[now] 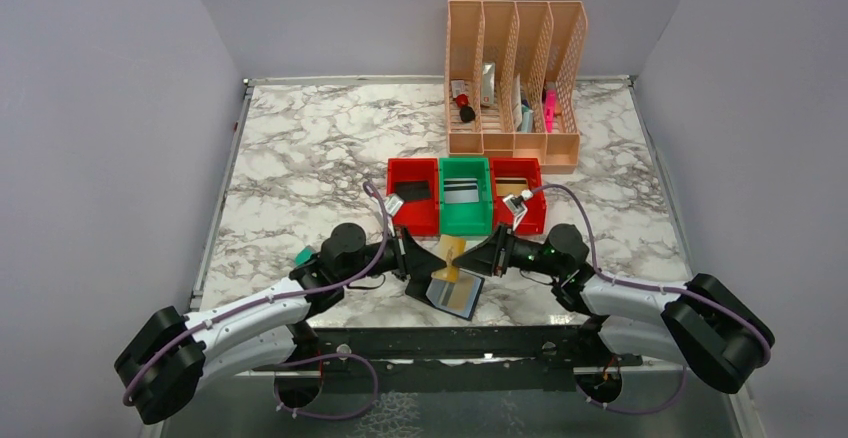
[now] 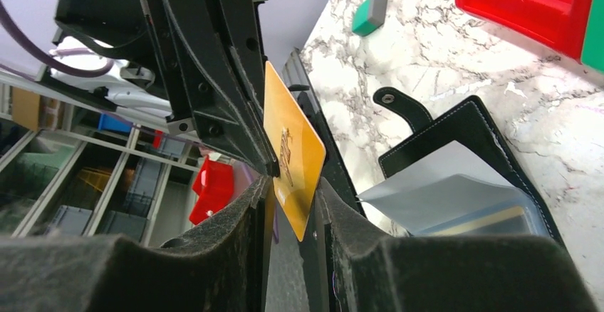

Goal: Take the credit cards out of the card holder

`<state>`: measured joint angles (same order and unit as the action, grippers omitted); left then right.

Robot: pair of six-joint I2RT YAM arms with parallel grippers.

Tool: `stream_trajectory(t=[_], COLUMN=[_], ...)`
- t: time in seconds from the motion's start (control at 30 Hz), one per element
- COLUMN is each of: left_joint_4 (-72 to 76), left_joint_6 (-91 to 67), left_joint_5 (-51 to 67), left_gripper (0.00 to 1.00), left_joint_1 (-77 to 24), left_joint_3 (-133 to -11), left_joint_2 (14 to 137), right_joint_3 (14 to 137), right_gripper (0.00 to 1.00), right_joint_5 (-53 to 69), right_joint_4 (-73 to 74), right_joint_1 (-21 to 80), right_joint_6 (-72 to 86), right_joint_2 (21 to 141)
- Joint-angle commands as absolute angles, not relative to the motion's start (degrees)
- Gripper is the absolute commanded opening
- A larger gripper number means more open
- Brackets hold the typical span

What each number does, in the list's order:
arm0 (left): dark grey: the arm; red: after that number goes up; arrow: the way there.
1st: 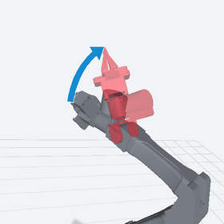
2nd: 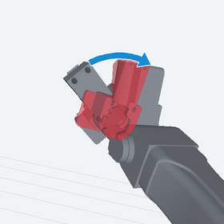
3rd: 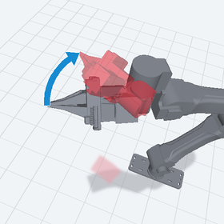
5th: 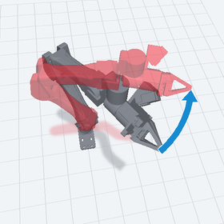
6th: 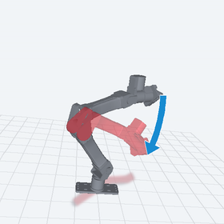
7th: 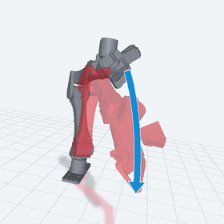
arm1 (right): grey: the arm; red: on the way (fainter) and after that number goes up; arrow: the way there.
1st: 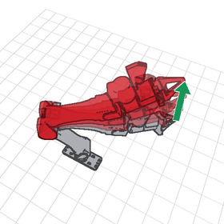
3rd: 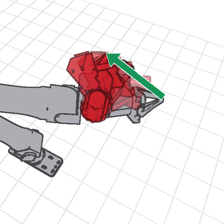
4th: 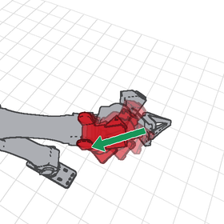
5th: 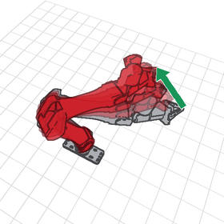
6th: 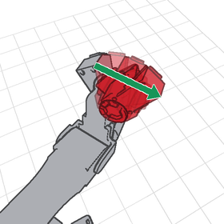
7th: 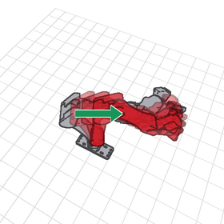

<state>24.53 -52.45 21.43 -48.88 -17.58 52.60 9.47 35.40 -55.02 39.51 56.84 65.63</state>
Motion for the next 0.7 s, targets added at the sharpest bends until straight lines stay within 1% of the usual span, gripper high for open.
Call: stream_trajectory(t=[0.0,0.23,0.33,0.37,0.4,0.47,0.5,0.6,0.67], left_joint_4=[30.1,31.4,32.1,32.1,32.1,32.1,32.1,30.8,27.9], left_joint_6=[-54.1,-54.1,-54.4,-54.5,-54.6,-55.1,-55.1,-55.1,-54.2], left_joint_5=[25.6,26.9,26.5,26.2,25.7,24.7,24.3,23.4,22.5], left_gripper=[0.0,0.0,0.0,0.02,0.07,0.14,0.19,0.44,0.58], left_joint_1=[-48.5,-48.3,-48.2,-48.2,-48.1,-47.9,-47.7,-47.0,-46.6], left_joint_3=[-16.3,-15.9,-15.5,-15.4,-15.0,-14.3,-13.9,-13.1,-13.3], left_joint_2=[52.3,52.0,52.0,51.9,51.8,51.4,51.1,50.2,49.6], right_joint_3=[8.9,8.6,8.8,8.8,8.7,8.6,8.7,9.1,9.9], right_gripper=[0.3,0.26,0.18,0.14,0.11,0.07,0.04,0.01,0.01], right_joint_5=[38.5,40.8,41.6,41.6,41.3,40.1,39.3,36.1,33.2], right_joint_4=[-63.0,-67.6,-69.3,-69.5,-69.4,-67.0,-64.8,-56.5,-48.9], right_joint_1=[39.4,39.1,39.1,39.0,39.0,38.9,38.9,38.8,38.8], right_joint_6=[58.8,60.2,60.9,61.0,61.0,60.1,59.3,56.2,53.8], right_joint_2=[65.9,66.6,67.3,67.4,67.2,66.4,65.5,61.7,58.3])
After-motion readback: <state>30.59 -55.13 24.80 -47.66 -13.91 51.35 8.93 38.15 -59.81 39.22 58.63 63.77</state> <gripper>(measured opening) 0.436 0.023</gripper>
